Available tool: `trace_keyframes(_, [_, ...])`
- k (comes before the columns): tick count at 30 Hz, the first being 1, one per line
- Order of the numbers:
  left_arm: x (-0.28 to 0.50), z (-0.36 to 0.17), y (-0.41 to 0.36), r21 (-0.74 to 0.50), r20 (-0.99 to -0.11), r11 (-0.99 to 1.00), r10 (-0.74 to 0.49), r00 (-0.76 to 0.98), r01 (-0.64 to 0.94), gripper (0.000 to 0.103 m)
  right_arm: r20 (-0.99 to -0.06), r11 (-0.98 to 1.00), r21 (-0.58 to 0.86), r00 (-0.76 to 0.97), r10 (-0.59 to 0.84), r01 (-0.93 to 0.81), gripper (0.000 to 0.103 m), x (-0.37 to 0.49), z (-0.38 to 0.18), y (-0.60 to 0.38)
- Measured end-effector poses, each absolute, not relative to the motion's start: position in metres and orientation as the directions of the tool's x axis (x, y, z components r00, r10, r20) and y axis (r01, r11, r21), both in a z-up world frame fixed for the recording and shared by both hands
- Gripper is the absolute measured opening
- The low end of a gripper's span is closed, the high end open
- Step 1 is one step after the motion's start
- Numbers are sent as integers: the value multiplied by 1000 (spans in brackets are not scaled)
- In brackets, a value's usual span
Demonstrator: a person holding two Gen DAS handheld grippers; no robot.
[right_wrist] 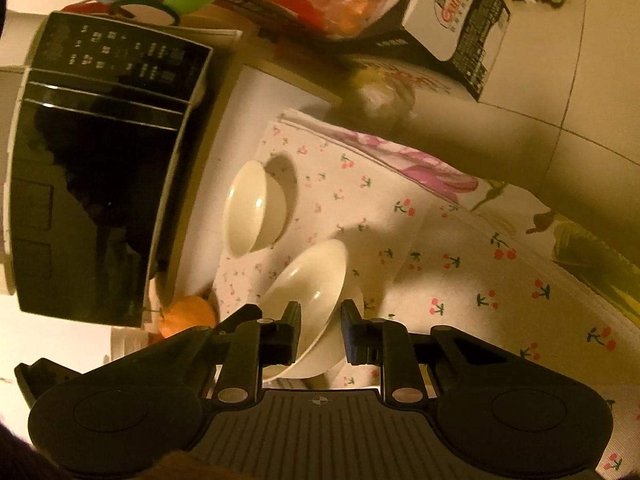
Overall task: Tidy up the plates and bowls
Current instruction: 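Lift the cream bowl and carry it over the white bowl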
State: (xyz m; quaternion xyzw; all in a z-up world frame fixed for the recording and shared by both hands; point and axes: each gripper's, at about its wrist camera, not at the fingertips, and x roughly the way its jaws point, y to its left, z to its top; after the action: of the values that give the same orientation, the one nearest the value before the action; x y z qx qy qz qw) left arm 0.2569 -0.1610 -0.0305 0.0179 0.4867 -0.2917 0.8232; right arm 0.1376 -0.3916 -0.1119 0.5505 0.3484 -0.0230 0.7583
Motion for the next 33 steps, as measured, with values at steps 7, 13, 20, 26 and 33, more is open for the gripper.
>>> trace_keyframes(7, [249,-20,-158,-248,-796,832,-467,385,497,15,-543,404,824,758,361,397,22,134,-105,-392])
trace_keyframes(13, [234,-8,-150,-245,-775,830,-478,413,501,15,-515,442,830,772,372,341,22,127,-89,-392])
trace_keyframes(20, [215,2,-141,-257,-751,831,-493,439,493,15,-509,483,820,777,370,308,22,118,-76,-391])
trace_keyframes(26, [200,7,-134,-260,-744,840,-489,455,477,15,-493,498,823,779,387,273,22,109,-67,-392])
trace_keyframes(33, [178,13,-132,-261,-728,843,-492,478,470,15,-499,551,802,766,406,231,22,96,-55,-394])
